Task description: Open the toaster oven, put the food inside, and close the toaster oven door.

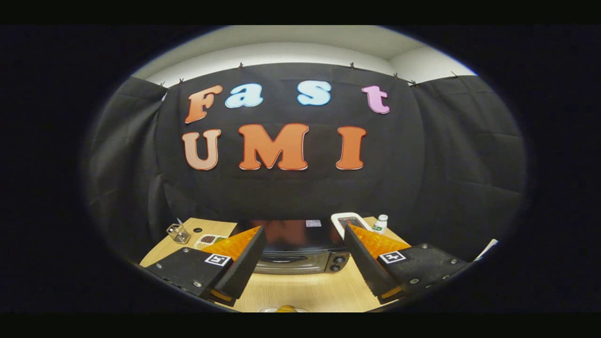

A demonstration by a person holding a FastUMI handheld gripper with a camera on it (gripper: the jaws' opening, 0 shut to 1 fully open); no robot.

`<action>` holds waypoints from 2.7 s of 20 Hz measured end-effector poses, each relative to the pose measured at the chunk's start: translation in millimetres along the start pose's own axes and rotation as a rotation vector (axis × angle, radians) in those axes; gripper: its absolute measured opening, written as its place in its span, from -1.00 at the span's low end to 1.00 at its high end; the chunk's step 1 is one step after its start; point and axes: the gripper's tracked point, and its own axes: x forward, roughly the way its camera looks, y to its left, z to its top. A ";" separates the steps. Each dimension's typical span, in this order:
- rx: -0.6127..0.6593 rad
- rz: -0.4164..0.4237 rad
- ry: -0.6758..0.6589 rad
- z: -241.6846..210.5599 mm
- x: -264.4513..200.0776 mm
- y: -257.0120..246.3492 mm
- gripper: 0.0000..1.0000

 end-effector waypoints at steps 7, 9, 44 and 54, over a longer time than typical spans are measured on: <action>-0.039 0.023 0.164 -73.1 66.4 31.7 0.98; -0.055 0.030 0.208 -93.9 84.3 39.4 0.98; -0.011 0.065 0.439 -238.7 17.3 48.3 0.99; 0.019 0.054 0.585 -311.4 -3.0 42.0 1.00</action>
